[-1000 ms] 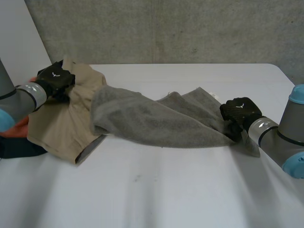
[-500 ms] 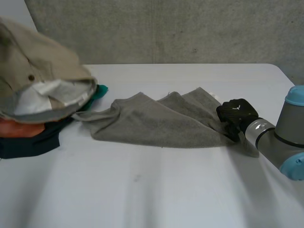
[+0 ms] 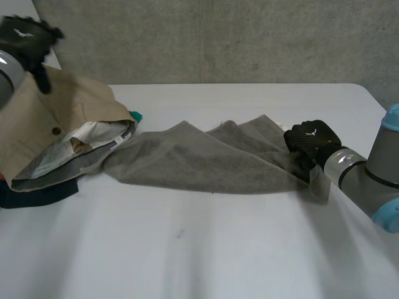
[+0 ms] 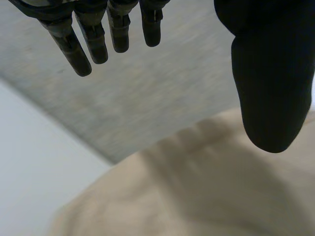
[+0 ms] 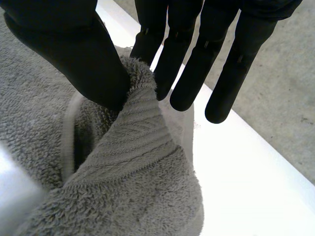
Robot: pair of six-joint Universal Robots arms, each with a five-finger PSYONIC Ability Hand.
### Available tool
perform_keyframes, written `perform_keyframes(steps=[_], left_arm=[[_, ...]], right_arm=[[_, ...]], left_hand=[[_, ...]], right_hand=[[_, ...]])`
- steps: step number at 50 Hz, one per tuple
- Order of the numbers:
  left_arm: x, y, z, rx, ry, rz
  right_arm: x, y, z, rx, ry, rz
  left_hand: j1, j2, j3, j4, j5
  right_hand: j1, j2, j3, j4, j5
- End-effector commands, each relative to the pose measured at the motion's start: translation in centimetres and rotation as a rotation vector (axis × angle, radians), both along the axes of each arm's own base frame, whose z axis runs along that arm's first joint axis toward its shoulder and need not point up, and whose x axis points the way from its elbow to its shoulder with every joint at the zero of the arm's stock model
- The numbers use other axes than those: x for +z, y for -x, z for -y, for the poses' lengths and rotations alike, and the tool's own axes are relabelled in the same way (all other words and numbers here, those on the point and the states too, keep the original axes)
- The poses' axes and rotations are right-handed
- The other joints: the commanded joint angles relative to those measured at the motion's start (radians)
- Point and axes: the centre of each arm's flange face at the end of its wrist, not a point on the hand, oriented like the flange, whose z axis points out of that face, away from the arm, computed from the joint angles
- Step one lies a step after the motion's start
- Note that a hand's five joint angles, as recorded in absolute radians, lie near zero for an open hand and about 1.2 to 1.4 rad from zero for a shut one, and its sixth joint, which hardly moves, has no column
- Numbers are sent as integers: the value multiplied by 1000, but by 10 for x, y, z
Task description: Fold the laundry.
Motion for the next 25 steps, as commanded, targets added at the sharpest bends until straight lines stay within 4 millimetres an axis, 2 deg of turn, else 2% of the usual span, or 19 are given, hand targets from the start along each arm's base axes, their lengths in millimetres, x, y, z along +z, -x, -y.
perform_keyframes(steps=[1, 3, 4, 6, 7, 10, 14, 20, 25], left_arm=[[-37, 49, -54, -171, -160, -15], [-48, 54, -56, -169, -193, -22], [-62, 57, -55, -151, -231, -26], [-76, 57, -51, -132, -267, -29], [-90, 57, -46, -109, -296, -29], [-114, 57, -34, -76, -341, -30], [-138, 59, -21, -68, -382, -24], [-156, 65, -17, -100, -429, -28], [-167, 73, -17, -120, -454, -19]], right_arm=[[12, 4, 0, -2, -3, -23], [15, 5, 0, -2, -3, -27], [18, 6, 0, -3, -4, -32], [21, 7, -1, 0, -5, -38], [26, 8, -1, 3, 2, -36], [36, 10, -3, 11, 11, -29], [49, 12, -6, 21, 27, -14], [60, 14, -8, 22, 40, 17], [56, 14, -9, 19, 28, 20]], left_hand=[[123, 109, 102, 115, 90], [144, 130, 123, 136, 110], [147, 133, 126, 139, 113], [150, 136, 129, 142, 116], [170, 156, 149, 162, 137], [173, 160, 152, 165, 140], [197, 183, 176, 188, 163], [252, 239, 231, 244, 219], [358, 344, 337, 350, 325]], right_hand=[[262, 212, 207, 198, 229], [262, 212, 207, 198, 229], [262, 212, 207, 198, 229], [262, 212, 207, 198, 229], [262, 212, 207, 198, 229], [262, 212, 207, 198, 229], [262, 212, 207, 198, 229], [262, 212, 207, 198, 229], [262, 212, 207, 198, 229]])
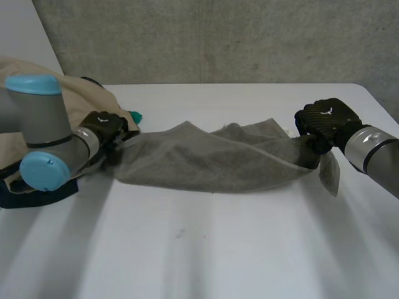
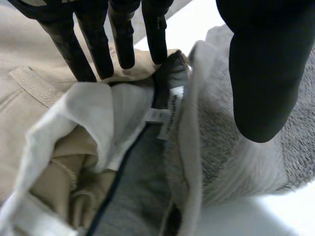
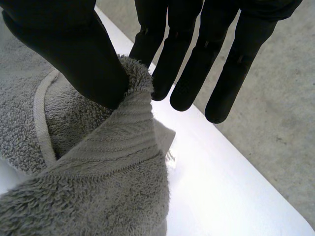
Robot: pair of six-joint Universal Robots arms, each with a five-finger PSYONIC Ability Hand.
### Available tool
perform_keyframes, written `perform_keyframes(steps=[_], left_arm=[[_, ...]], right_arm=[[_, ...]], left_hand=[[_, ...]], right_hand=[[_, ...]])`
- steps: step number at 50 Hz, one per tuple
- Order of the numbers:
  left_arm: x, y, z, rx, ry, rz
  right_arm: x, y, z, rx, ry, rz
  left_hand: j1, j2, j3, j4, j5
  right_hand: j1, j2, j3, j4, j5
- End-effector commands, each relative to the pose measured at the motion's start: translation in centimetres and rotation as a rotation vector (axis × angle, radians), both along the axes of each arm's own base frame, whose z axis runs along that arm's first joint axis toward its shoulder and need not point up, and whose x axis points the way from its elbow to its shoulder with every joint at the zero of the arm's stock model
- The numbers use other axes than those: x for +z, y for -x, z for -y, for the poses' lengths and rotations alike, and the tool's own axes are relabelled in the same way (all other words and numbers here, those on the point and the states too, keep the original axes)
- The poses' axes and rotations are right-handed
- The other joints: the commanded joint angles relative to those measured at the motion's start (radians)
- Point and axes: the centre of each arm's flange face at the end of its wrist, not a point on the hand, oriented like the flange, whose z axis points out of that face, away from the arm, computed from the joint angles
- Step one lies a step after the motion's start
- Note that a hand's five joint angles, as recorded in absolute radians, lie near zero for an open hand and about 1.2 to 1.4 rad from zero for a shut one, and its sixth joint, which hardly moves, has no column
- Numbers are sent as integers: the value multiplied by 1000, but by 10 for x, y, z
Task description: Fold the laundry.
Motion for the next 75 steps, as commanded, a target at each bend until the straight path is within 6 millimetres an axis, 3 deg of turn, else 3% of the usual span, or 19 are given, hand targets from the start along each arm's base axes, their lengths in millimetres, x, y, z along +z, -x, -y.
perform_keyframes(steps=[1, 4, 9, 11, 16, 20, 24, 26, 31, 37, 41, 43, 44, 47, 51, 55, 59, 68, 75], left_arm=[[-15, 11, 3, -31, -35, 1], [-21, 13, 4, -28, -44, 13], [-19, 18, 2, -25, -41, 26], [-10, 18, 0, -16, -31, 23], [45, 15, -12, 1, 50, -22], [103, 8, -43, -2, 127, -112], [128, 2, -65, -14, 181, -170], [130, -1, -71, -15, 189, -180], [107, -3, -92, -32, 126, -167], [49, 1, -121, -75, -20, -120], [17, 7, -133, -112, -92, -77], [11, 9, -136, -126, -107, -57], [8, 9, -137, -132, -119, -36], [10, 7, -135, -133, -117, -3], [42, 1, -116, -120, -18, -4], [90, 9, -90, -129, 142, -71], [101, 28, -67, -178, 194, -128], [82, 82, -45, -296, 98, -228], [37, 112, -56, -401, -140, -253]], right_arm=[[-2, 0, -1, -4, -10, 8], [-4, 1, 1, -8, -11, 5], [-1, 8, 6, -29, -3, 3], [3, 10, 7, -35, 3, 4], [30, 17, 6, -54, 67, 9], [74, 24, 1, -71, 170, 37], [104, 24, -5, -76, 234, 78], [110, 23, -6, -75, 239, 92], [107, 15, 3, -62, 204, 112], [77, -22, 13, -11, 140, 87], [57, -37, 17, -7, 112, 56], [51, -41, 17, -8, 102, 45], [48, -43, 17, -15, 99, 37], [50, -46, 13, -10, 104, 42], [73, -49, 1, 18, 155, 75], [114, -50, -24, 61, 242, 124], [142, -54, -48, 115, 298, 172], [191, -56, -86, 185, 391, 293], [210, -55, -88, 184, 448, 341]], left_hand=[[214, 218, 210, 208, 211], [358, 362, 354, 352, 355], [1008, 1012, 1004, 1002, 1005], [1010, 1014, 1006, 1004, 1007], [1010, 1014, 1006, 1004, 1007], [1010, 1014, 1006, 1004, 1007], [1010, 1014, 1006, 1004, 1007], [1010, 1014, 1006, 1004, 1007], [1010, 1014, 1006, 1004, 1007], [993, 997, 989, 987, 990], [630, 633, 625, 624, 627], [334, 338, 330, 328, 331], [70, 74, 66, 65, 68], [-129, -125, -133, -134, -132], [-212, -208, -216, -218, -215], [-212, -208, -216, -218, -215], [-212, -208, -216, -218, -215], [-212, -208, -216, -218, -215], [-212, -208, -216, -218, -215]], right_hand=[[262, 212, 207, 198, 229], [262, 212, 207, 198, 229], [262, 212, 207, 198, 229], [262, 212, 207, 198, 229], [262, 212, 207, 198, 229], [262, 212, 207, 198, 229], [262, 212, 207, 198, 229], [262, 212, 207, 198, 229], [262, 212, 207, 198, 229], [262, 212, 207, 198, 229], [262, 212, 207, 198, 229], [262, 212, 207, 198, 229], [262, 212, 207, 198, 229], [262, 212, 207, 198, 229], [262, 212, 207, 198, 229], [262, 212, 207, 198, 229], [262, 212, 207, 198, 229], [262, 212, 207, 198, 229], [262, 212, 207, 198, 229]])
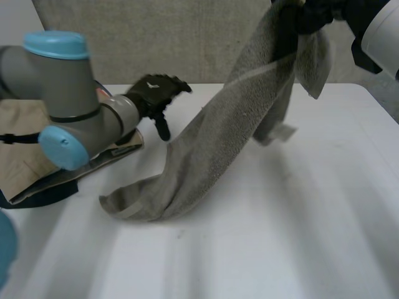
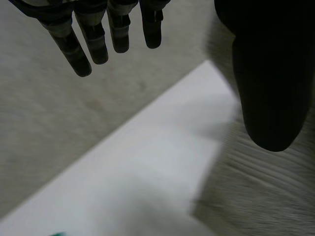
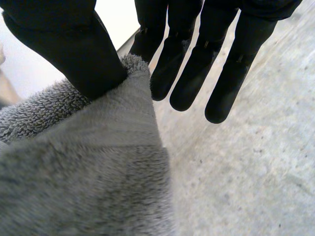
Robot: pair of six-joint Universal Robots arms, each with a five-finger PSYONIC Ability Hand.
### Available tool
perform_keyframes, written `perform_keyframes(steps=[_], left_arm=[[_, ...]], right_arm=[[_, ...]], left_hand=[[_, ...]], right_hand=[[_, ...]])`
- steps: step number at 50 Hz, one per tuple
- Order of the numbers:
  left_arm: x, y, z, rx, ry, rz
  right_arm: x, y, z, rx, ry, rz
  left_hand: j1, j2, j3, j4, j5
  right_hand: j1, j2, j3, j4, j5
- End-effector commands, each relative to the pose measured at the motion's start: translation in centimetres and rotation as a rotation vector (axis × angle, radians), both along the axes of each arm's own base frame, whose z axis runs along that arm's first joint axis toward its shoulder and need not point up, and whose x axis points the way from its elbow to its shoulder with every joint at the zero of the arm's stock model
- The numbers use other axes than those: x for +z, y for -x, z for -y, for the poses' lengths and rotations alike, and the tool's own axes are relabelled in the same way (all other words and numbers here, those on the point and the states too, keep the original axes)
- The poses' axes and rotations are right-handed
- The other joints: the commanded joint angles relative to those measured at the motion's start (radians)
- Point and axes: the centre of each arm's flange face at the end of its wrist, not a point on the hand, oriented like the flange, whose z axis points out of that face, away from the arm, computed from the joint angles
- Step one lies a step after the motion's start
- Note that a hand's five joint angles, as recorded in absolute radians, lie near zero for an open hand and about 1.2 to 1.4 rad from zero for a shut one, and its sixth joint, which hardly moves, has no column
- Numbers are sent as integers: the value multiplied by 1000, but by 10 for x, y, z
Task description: Fold the laundry.
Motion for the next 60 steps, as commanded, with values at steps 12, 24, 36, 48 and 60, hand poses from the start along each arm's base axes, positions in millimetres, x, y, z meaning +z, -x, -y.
perform_keyframes(steps=[12, 24, 36, 48, 60], left_arm=[[1, 7, 10, 44, -87, -23], [106, -5, -3, 151, 264, -117], [22, -16, -41, 108, 51, 100], [42, -17, -54, 101, 118, 71], [100, -15, -56, 105, 243, -23]], right_arm=[[-31, 14, 59, -164, -27, -53], [-104, 20, 119, -328, -165, -166], [-242, 1, 176, -317, -360, -265], [-231, 6, 217, -378, -288, -93], [-165, 37, 116, -354, -534, -170]], left_hand=[[1187, 1190, 1183, 1197, 1174], [1187, 1190, 1183, 1197, 1174], [1187, 1190, 1183, 1197, 1174], [1187, 1190, 1183, 1197, 1174], [1187, 1190, 1183, 1197, 1174]], right_hand=[[262, 212, 204, 198, 218], [262, 212, 204, 198, 218], [262, 212, 204, 198, 218], [-960, -1009, -1017, -1024, -1004], [-960, -1009, -1017, -1024, -1004]])
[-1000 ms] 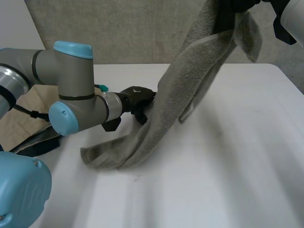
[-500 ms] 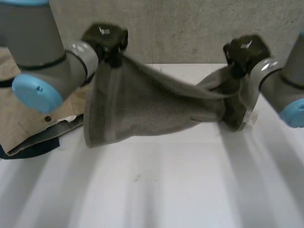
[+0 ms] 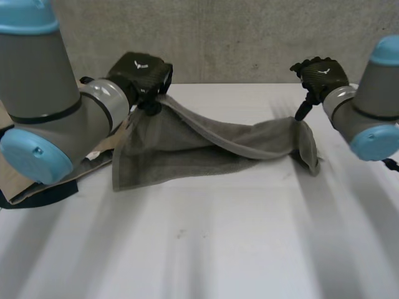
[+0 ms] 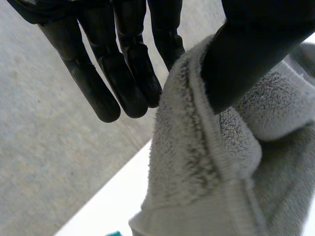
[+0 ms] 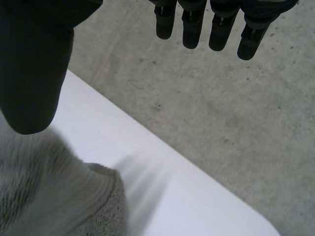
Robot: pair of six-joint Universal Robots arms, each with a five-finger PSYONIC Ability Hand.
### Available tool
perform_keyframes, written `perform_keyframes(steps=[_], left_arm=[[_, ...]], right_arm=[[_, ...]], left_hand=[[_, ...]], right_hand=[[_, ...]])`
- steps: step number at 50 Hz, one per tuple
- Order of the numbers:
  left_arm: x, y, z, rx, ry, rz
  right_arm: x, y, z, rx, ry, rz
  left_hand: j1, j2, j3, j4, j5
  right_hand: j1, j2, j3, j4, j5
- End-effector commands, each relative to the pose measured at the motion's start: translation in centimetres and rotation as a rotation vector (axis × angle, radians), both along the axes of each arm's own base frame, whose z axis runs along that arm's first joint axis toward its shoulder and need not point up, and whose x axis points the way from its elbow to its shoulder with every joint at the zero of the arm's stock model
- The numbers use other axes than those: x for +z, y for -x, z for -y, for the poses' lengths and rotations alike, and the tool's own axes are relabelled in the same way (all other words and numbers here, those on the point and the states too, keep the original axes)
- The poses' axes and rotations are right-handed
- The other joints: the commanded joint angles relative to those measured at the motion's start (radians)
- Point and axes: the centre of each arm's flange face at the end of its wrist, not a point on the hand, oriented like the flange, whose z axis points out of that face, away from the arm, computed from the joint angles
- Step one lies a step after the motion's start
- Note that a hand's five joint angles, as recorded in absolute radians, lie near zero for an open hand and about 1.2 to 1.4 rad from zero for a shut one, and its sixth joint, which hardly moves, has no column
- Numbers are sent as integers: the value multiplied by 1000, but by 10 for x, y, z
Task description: Fold the laundry.
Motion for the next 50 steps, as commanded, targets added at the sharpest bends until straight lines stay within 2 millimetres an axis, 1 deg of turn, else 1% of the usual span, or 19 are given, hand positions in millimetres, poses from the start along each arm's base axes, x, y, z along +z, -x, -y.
perform_keyframes(steps=[1, 3, 6, 7, 10, 11, 14, 22, 28, 33, 34, 40, 41, 43, 45, 46, 48, 49, 50], left_arm=[[42, 2, -1, -4, 90, -64], [54, 3, -3, -9, 113, -84], [65, 5, -6, -17, 133, -102], [70, 6, -9, -21, 141, -109], [80, 8, -14, -30, 149, -118], [82, 8, -16, -32, 153, -121], [89, 9, -22, -43, 156, -129], [113, 8, -34, -56, 207, -174], [126, 4, -39, -54, 220, -213], [136, 0, -45, -55, 212, -260], [140, -3, -47, -53, 210, -278], [152, -13, -50, -41, 201, -342], [154, -14, -51, -40, 200, -352], [158, -18, -53, -34, 198, -376], [159, -21, -52, -26, 197, -381], [159, -25, -49, -12, 193, -385], [158, -31, -44, 10, 189, -380], [155, -38, -38, 39, 184, -369], [153, -42, -34, 55, 183, -362]], right_arm=[[20, 18, -77, 30, -186, -46], [15, 22, -97, 44, -224, -50], [7, 23, -113, 58, -255, -36], [0, 24, -122, 63, -281, -10], [-13, 23, -137, 70, -329, 54], [-22, 20, -145, 80, -364, 102], [-39, 12, -159, 99, -401, 174], [-73, 0, -166, 82, -385, 223], [-84, 0, -158, 2, -369, 265], [-88, -7, -146, -58, -316, 329], [-88, -10, -140, -82, -289, 347], [-92, -18, -120, -146, -223, 366], [-93, -18, -116, -154, -221, 366], [-95, -23, -107, -143, -214, 362], [-95, -25, -103, -134, -212, 348], [-96, -23, -99, -139, -214, 317], [-92, -15, -92, -163, -209, 284], [-89, -8, -87, -179, -203, 268], [-76, 7, -78, -209, -171, 233]], left_hand=[[218, 200, 208, 199, 243], [218, 200, 208, 199, 243], [218, 200, 208, 199, 243], [218, 200, 208, 199, 243], [218, 200, 208, 199, 243], [218, 200, 208, 199, 243], [218, 200, 208, 199, 243], [218, 200, 208, 199, 243], [218, 200, 208, 199, 243], [218, 200, 208, 199, 243], [218, 200, 208, 199, 243], [218, 200, 208, 199, 243], [218, 200, 208, 199, 243], [218, 200, 208, 199, 243], [218, 200, 208, 199, 243], [218, 200, 208, 199, 243], [218, 200, 208, 199, 243], [218, 200, 208, 199, 243], [218, 200, 208, 199, 243]], right_hand=[[-49, -35, -37, -44, -44], [-49, -35, -37, -44, -44], [-49, -35, -37, -44, -44], [-49, -35, -37, -44, -44], [-49, -35, -37, -44, -44], [-49, -35, -37, -44, -44], [-49, -35, -37, -44, -44], [-49, -35, -37, -44, -44], [-34, -21, -23, -29, -30], [33, 47, 45, 38, 38], [68, 82, 80, 73, 73], [259, 273, 271, 264, 264], [309, 322, 320, 314, 313], [616, 630, 628, 621, 621], [1029, 1043, 1041, 1034, 1034], [1171, 1185, 1183, 1176, 1176], [1173, 1186, 1184, 1178, 1177], [1173, 1186, 1184, 1178, 1177], [1173, 1186, 1184, 1178, 1177]])
